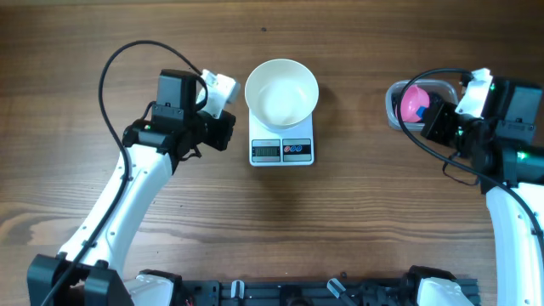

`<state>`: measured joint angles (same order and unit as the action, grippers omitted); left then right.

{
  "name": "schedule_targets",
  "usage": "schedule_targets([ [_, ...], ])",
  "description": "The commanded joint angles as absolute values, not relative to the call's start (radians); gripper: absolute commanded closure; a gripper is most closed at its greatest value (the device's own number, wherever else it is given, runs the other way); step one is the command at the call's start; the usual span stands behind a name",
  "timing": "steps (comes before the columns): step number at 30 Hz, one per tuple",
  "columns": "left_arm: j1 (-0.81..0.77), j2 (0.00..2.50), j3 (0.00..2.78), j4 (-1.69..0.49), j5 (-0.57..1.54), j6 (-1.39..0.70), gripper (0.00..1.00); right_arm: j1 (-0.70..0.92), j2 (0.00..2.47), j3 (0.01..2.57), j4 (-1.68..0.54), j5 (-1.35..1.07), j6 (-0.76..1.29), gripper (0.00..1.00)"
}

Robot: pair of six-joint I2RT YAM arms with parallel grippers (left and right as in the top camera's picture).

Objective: Scoop item into bowl and weigh 150g on scale
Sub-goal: 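Retract the left arm and move the scoop over the bean tub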

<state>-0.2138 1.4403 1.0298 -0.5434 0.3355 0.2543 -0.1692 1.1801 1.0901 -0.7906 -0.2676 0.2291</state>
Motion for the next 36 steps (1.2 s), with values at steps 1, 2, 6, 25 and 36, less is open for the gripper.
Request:
schedule_targets([
  [1,-0.206,1.46,1.025,-0.535,0.309,0.394,0.96,-0.171,1.186,1.109,-0.791,-0.254,0.21,0.96],
  [2,-0.206,1.46,1.025,-0.535,0.28,0.394,0.96,-0.171,1.186,1.109,-0.789,-0.253,0.208,0.96],
  [6,-0.193,1.46,1.025,-0.51,0.176,0.434,0.96,-0.171,1.187,1.109,-0.746,-0.235,0.205,0.96],
  [25,-0.124,1.461,1.025,-0.476,0.231,0.469,0.96,-0.171,1.188,1.109,-0.719,-0.233,0.183,0.96],
  [36,-0.126,1.461,1.025,-0.609,0.453,0.823,0.96,-0.171,1.188,1.109,-0.742,-0.238,0.114,0.96],
])
